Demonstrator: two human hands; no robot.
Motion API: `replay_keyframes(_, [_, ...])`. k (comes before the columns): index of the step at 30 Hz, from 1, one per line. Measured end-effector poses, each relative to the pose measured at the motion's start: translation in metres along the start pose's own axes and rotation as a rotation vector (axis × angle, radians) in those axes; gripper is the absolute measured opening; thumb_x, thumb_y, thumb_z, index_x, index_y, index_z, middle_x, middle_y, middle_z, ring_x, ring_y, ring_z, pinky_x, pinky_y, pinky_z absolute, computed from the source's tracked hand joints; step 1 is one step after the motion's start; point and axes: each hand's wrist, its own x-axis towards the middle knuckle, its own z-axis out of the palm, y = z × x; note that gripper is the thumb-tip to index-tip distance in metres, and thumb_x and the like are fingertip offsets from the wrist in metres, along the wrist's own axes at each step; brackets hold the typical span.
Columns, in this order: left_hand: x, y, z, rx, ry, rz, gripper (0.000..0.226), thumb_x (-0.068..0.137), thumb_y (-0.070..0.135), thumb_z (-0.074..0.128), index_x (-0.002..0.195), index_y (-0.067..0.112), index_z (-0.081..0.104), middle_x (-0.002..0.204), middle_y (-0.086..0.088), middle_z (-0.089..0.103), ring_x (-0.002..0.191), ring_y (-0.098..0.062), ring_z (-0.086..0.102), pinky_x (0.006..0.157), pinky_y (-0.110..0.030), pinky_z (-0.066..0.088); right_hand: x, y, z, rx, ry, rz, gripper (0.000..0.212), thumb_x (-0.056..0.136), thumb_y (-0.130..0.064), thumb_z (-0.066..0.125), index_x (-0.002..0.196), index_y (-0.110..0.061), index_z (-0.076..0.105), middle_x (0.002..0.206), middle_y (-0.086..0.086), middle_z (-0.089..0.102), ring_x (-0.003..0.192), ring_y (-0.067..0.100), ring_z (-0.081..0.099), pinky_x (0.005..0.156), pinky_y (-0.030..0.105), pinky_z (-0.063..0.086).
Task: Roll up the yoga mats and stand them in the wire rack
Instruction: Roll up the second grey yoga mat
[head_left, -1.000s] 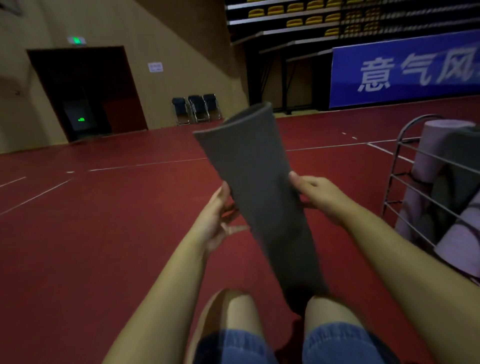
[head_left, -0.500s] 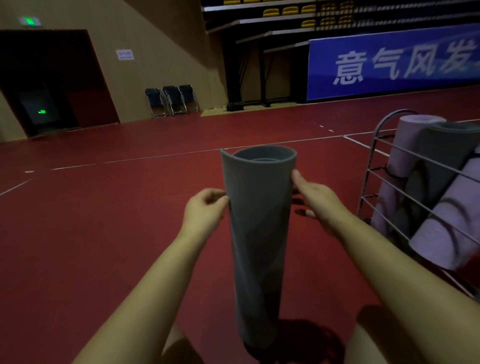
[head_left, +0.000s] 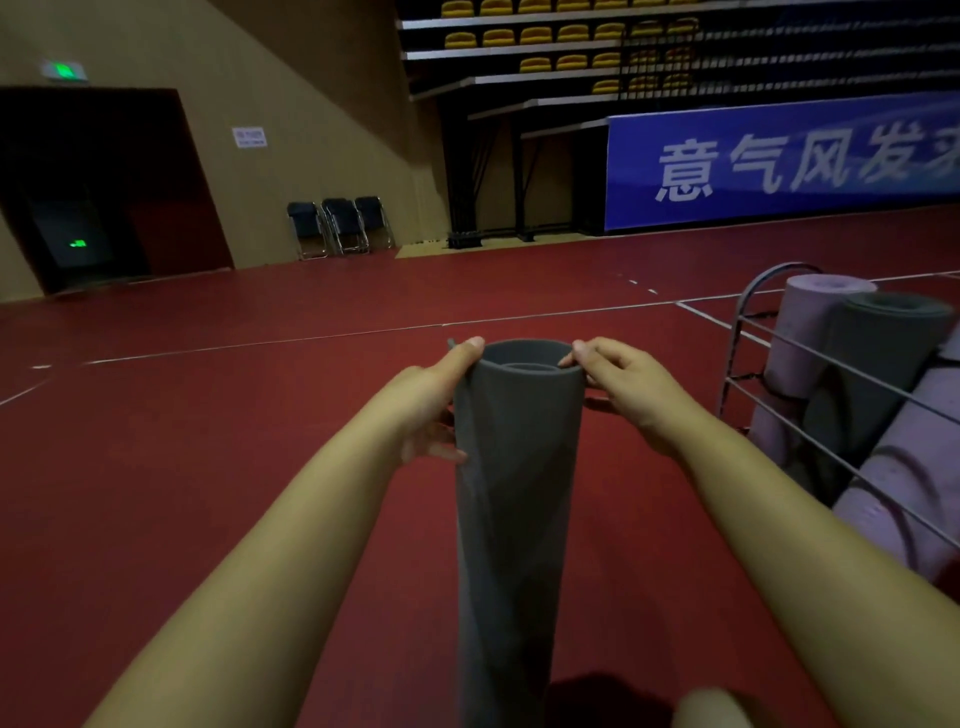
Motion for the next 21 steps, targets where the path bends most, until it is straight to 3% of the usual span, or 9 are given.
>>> replay_keyframes(6, [0.018, 0.003, -0.004, -0.012, -0.067, -0.083, 0.056, 0.085, 0.060, 0.052, 0.098, 0.006, 0.056, 0.108, -0.019, 0.061, 0.093, -0.033, 0.064, 0.063, -0.042, 0.056, 0.004, 0.019, 0.007, 0.023, 0.078, -0.032, 0.018, 0.098, -0.029, 0.046, 0.087, -0.027, 0.060, 0.094, -0.004, 0.061, 0.091, 0.011, 0.056, 0.075, 0.029, 0.047])
replay_keyframes(10, [0.031, 0.004, -0.006, 0.008, -0.042, -0.103, 0.056, 0.087, 0.060, 0.049, 0.102, 0.007, 0.053, 0.112, -0.019, 0.059, 0.093, -0.033, 0.062, 0.062, -0.041, 0.055, 0.014, 0.015, 0.013, -0.075, 0.097, -0.052, 0.018, 0.098, -0.026, 0.045, 0.091, -0.022, 0.061, 0.092, 0.009, 0.058, 0.083, 0.016, 0.052, 0.071, 0.032, 0.046])
replay_keyframes(13, [0.035, 0.000, -0.008, 0.029, -0.035, -0.120, 0.059, 0.087, 0.060, 0.047, 0.108, 0.005, 0.054, 0.115, -0.019, 0.059, 0.094, -0.031, 0.061, 0.061, -0.040, 0.053, 0.013, 0.026, 0.018, -0.132, 0.143, -0.088, 0.018, 0.096, -0.030, 0.048, 0.085, -0.024, 0.060, 0.092, 0.015, 0.061, 0.080, 0.016, 0.052, 0.074, 0.042, 0.050])
replay_keyframes(18, [0.036, -0.002, -0.010, 0.166, 0.061, -0.148, 0.054, 0.086, 0.054, 0.050, 0.113, 0.007, 0.054, 0.109, -0.020, 0.060, 0.096, -0.037, 0.062, 0.077, -0.052, 0.050, 0.001, 0.022, 0.029, -0.144, 0.129, -0.081, 0.020, 0.080, -0.049, 0.045, 0.078, -0.034, 0.059, 0.079, -0.007, 0.060, 0.077, 0.008, 0.053, 0.080, 0.044, 0.052])
replay_keyframes(21, [0.018, 0.003, -0.022, 0.253, 0.107, -0.205, 0.046, 0.089, 0.043, 0.053, 0.120, 0.010, 0.049, 0.105, -0.020, 0.060, 0.085, -0.039, 0.062, 0.069, -0.053, 0.053, -0.016, 0.005, 0.053, -0.077, 0.051, -0.100, 0.012, 0.087, -0.044, 0.054, 0.085, -0.037, 0.063, 0.083, -0.015, 0.061, 0.081, 0.005, 0.055, 0.080, 0.040, 0.052])
